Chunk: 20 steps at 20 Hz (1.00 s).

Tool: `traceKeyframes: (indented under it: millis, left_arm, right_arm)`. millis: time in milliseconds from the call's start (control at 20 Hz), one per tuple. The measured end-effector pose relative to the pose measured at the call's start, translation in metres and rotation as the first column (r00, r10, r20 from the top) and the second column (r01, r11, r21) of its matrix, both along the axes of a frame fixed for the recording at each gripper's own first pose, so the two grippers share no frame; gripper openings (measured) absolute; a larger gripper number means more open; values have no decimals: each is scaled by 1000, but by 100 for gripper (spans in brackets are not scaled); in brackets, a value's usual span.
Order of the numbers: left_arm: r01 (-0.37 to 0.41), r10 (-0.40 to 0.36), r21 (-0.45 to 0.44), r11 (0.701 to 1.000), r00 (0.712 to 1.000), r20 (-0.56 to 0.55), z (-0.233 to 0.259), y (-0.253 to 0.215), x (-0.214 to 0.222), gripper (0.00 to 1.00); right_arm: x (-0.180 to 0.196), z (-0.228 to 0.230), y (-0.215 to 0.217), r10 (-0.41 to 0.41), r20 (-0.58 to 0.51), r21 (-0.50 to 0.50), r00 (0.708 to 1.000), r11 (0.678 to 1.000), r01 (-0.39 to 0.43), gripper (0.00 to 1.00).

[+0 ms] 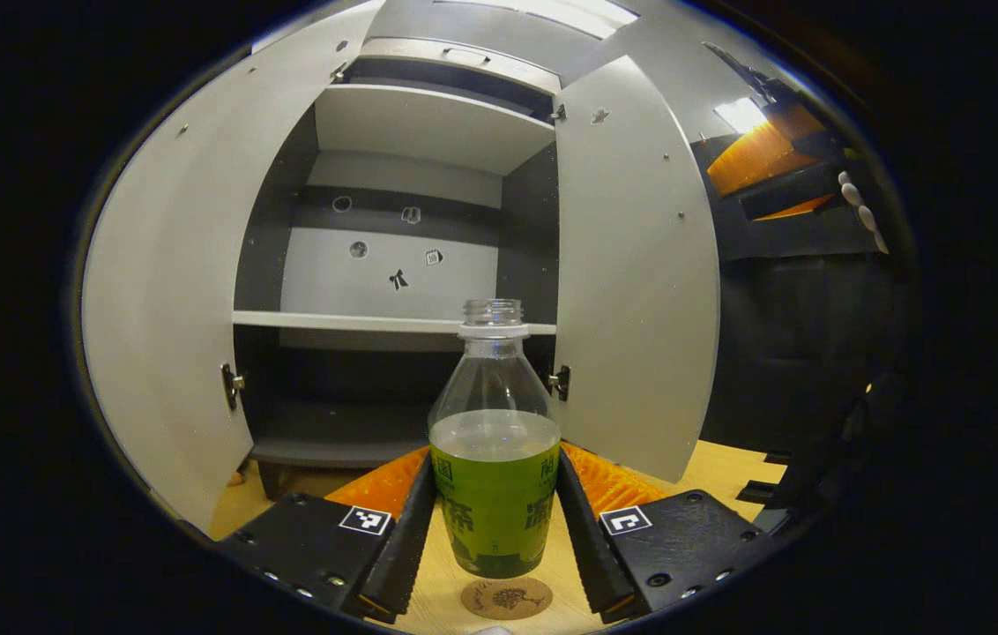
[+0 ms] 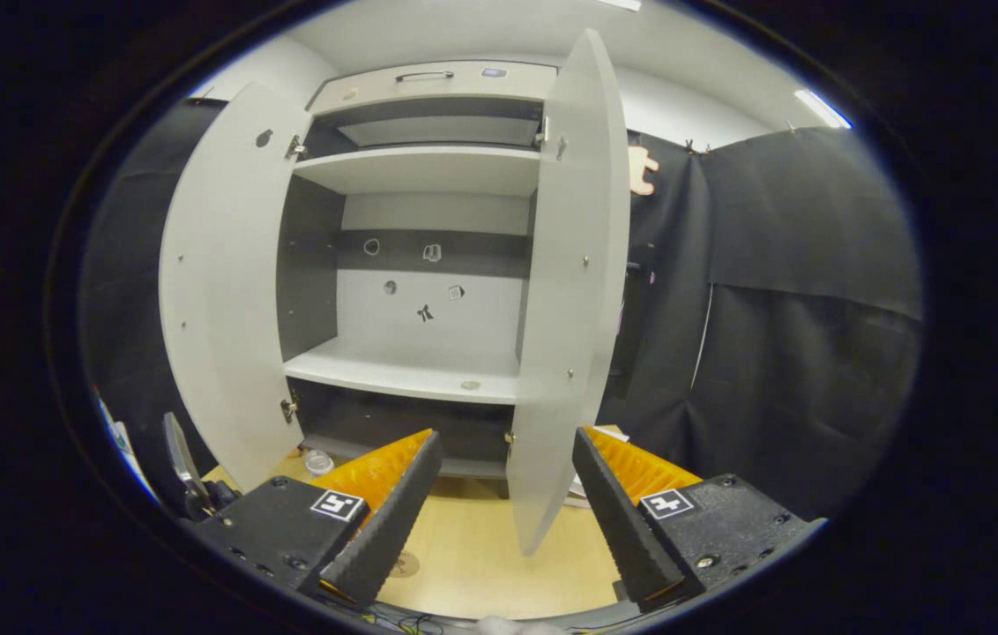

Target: Grasp the bottle in the cabinet with the left hand and place it on the coaster, then close the right door with the right hand and the left door with the left hand.

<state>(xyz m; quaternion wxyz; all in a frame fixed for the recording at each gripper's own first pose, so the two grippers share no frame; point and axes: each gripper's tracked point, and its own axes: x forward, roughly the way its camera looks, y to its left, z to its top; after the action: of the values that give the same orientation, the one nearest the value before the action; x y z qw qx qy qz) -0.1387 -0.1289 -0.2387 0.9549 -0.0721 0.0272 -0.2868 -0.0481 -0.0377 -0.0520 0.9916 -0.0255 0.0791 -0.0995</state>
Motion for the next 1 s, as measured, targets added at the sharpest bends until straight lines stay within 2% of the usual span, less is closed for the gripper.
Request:
traceKeyframes:
  millis: [350, 600, 650, 700, 750, 1000]
  left_arm:
    - [61, -60, 58, 996, 998, -11, -67, -21, -7, 71]
    - [84, -83, 67, 994, 996, -15, -87, -26, -10, 71]
    - [85, -84, 71, 994, 996, -18, -89, -25, -10, 72]
    - [87, -85, 78, 993, 996, -26, -93, -23, -11, 77]
    - [88, -86, 77, 993, 996, -28, -94, -21, -13, 73]
    - [83, -81, 88, 993, 996, -26, -94, -17, -13, 77]
  right_arm:
    - [-2, -13, 3, 4, -43, -30, 999, 1000, -5, 99]
    - [-7, -14, 9, 10, -53, -60, 999, 998, -13, 99]
    - [-8, -13, 10, 12, -51, -62, 999, 998, -15, 99]
    - [-9, -13, 10, 13, -50, -65, 999, 998, -16, 99]
    - [-10, -14, 10, 11, -52, -67, 999, 998, -15, 99]
    - [-11, -14, 11, 8, -50, -57, 999, 998, -11, 99]
